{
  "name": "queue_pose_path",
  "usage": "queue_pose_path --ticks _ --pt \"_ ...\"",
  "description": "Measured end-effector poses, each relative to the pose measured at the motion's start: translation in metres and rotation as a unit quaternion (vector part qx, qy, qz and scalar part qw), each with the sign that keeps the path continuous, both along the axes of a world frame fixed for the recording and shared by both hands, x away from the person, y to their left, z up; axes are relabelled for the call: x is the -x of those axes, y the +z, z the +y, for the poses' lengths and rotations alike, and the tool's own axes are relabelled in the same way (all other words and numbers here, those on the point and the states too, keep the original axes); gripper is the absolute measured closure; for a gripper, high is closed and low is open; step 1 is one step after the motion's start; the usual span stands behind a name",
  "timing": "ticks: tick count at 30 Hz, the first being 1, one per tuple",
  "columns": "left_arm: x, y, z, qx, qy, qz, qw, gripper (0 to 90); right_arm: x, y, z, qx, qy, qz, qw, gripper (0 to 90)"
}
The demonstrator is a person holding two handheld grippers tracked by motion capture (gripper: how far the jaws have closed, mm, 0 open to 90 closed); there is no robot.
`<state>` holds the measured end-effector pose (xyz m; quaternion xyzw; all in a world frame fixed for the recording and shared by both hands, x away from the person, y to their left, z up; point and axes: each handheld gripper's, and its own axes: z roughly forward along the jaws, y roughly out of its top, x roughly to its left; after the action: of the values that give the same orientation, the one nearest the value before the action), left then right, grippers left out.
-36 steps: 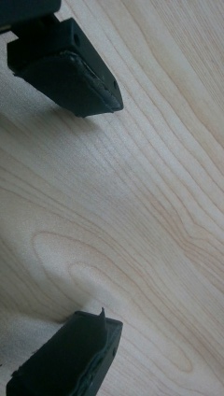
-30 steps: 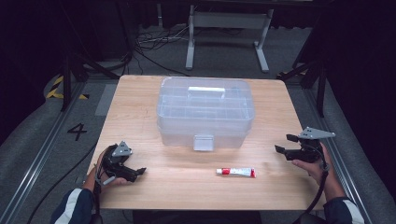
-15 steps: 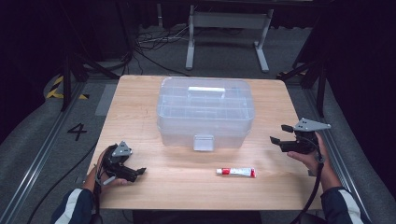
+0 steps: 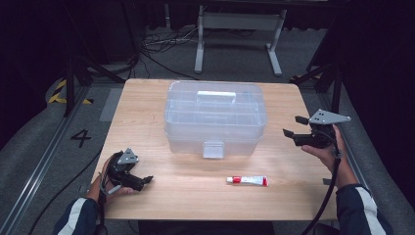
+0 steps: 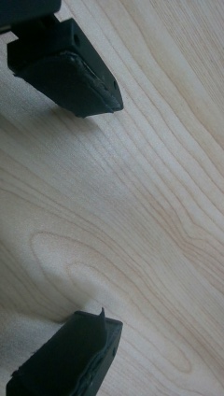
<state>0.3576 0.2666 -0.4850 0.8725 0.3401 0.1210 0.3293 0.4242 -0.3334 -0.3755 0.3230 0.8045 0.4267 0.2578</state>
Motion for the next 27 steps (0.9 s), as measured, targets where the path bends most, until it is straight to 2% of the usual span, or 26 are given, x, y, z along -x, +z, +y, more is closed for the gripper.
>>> queue_pose_path --ticks 4,7,12,19,21,22,27 --pt "0.0 0.0 0.0 0.0 0.0 0.0 1.0 0.4 -0.006 0.01 0.008 0.007 0.007 -0.008 0.9999 30.4" --pt "0.0 0.0 0.0 0.0 0.0 0.0 1.0 0.4 -0.009 0.015 0.013 0.001 0.013 -0.013 0.9998 31.3" --pt "0.0 0.0 0.0 0.0 0.0 0.0 1.0 0.4 -0.013 0.022 0.02 0.004 0.019 -0.02 0.9996 31.3" --pt "0.0 0.0 0.0 0.0 0.0 0.0 1.0 0.4 -0.019 0.041 0.036 -0.008 0.035 -0.032 0.9989 31.8" --pt "0.0 0.0 0.0 0.0 0.0 0.0 1.0 0.4 -0.02 0.043 0.038 -0.011 0.039 -0.032 0.9987 31.8" --pt "0.0 0.0 0.0 0.0 0.0 0.0 1.0 0.4 -0.024 0.044 0.045 -0.004 0.037 -0.033 0.9988 32.0" --pt "0.0 0.0 0.0 0.0 0.0 0.0 1.0 0.4 -0.032 0.045 0.056 0.001 0.045 -0.028 0.9986 33.0"
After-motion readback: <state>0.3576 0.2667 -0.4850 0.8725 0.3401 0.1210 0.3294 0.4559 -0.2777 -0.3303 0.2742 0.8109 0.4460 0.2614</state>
